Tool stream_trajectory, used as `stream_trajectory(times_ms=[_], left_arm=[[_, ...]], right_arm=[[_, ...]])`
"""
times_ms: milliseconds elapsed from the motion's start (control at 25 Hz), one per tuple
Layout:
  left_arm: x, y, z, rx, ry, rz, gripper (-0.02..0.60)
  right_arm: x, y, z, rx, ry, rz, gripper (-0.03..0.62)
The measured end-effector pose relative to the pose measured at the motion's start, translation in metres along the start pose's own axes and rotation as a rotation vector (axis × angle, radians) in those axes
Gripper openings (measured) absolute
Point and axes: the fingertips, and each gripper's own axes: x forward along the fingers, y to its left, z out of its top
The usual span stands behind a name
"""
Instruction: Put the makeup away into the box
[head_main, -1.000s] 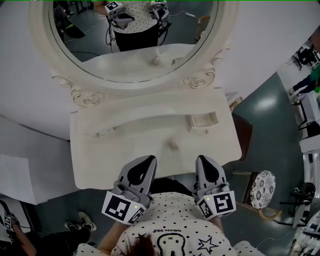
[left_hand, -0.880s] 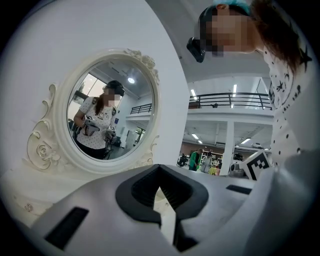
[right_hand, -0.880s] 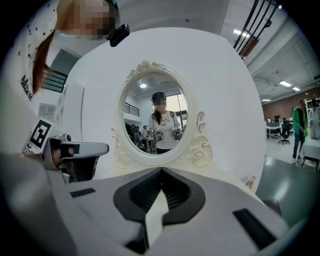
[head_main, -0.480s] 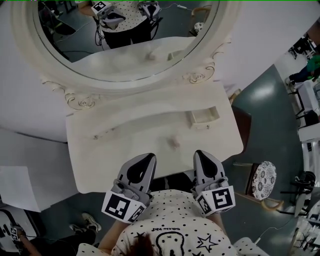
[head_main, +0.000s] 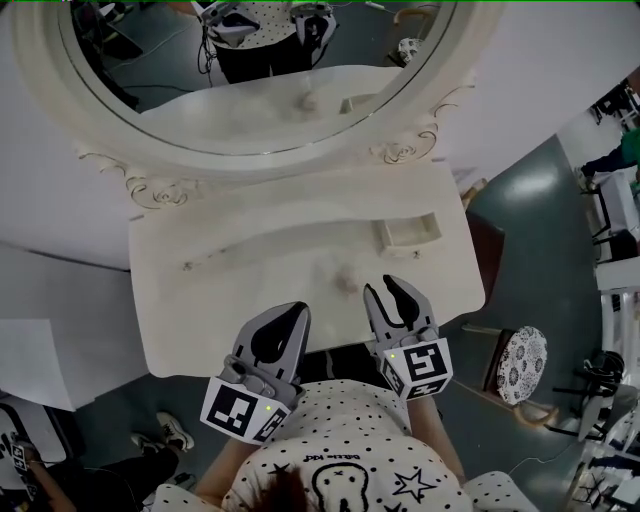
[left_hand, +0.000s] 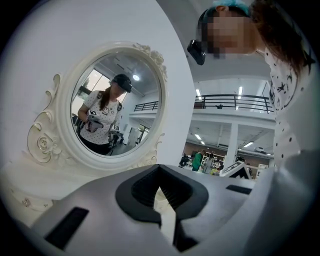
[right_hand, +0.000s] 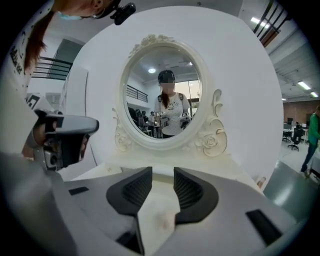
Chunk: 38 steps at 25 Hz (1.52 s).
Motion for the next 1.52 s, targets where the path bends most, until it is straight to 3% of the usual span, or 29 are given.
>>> stream_trajectory(times_ms=[400,680,880,1240,1520], left_arm=[[0.01,0.004,-0.009,-0.013,0.012,0.044,-0.005],[0.01,0.003,-0.011,-0.018,0.019,0.071,-0.005],[0.012,0.002,-0.014,-0.027,0.026,0.082,-0.005],[0.017,0.004,-0.018,-0.035,0.032,0.093,-0.005],[0.021,0.01,-0.015,-0.035,0.025,0.096,-0.005]], right_arm=[[0.065,-0.012,-0.084,0.083,0.218,0.066,0.19],[0.092,-0.019,-0.148,0.11,0.377,0.049,0.196],[0.1,-0.02,-0.169,0.113,0.426,0.053,0.196],[0.104,-0.02,-0.172,0.096,0.437,0.091,0.163],[0.097,-0.013,-0.129,0.045,0.335,0.116,0.152]])
